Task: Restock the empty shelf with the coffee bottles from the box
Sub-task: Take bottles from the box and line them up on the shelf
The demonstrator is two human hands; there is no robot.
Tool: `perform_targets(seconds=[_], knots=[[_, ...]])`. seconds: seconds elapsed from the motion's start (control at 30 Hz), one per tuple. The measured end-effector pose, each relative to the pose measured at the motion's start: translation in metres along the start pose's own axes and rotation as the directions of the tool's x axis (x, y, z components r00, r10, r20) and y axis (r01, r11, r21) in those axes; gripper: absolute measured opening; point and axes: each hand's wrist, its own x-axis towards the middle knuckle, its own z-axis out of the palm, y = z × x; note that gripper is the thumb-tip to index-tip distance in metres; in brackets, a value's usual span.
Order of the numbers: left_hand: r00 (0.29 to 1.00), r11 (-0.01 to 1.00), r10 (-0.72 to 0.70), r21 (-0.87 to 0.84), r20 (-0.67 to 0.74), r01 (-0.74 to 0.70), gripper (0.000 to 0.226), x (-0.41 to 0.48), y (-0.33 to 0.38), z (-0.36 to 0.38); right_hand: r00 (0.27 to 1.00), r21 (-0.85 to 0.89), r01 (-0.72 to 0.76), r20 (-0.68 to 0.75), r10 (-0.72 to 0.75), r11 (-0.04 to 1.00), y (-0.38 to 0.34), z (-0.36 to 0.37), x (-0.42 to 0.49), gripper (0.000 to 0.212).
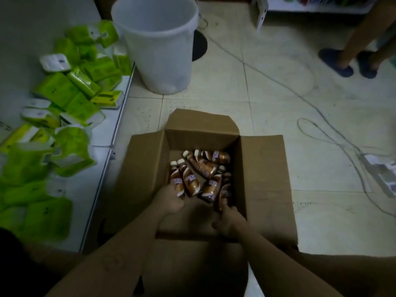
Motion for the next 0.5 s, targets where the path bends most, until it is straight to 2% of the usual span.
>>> perform_targets(seconds=[0.07,0.17,0.33,0.43,0.5], knots=[[1.000,0.999,-0.028,0.029,0.003,0.028,0.056,0.025,-0.009,0.014,1.000,0.009,0.027,-0.003,-0.027,1.000,0.001,0.007,0.021,0.084],[0.996,0.996,-0.089,-0.001,0.022,0.089,0.056,0.058,-0.021,0.029,0.996,0.061,0.023,-0.093,-0.018,0.998,-0.001,0.014,0.049,0.071],[0.974,0.974,-0.214,-0.086,-0.079,0.208,0.087,0.112,-0.041,0.045,0.981,0.087,-0.096,-0.158,0.109,0.992,0.007,0.032,0.088,0.086],[0.972,0.968,-0.227,-0.122,-0.068,0.218,0.086,0.131,-0.043,0.049,0.974,0.081,-0.124,-0.182,0.137,0.989,0.013,0.043,0.098,0.091],[0.962,0.961,-0.249,-0.154,-0.112,0.230,0.082,0.140,-0.044,0.054,0.952,0.087,-0.135,-0.264,0.153,0.987,0.014,0.049,0.102,0.089]])
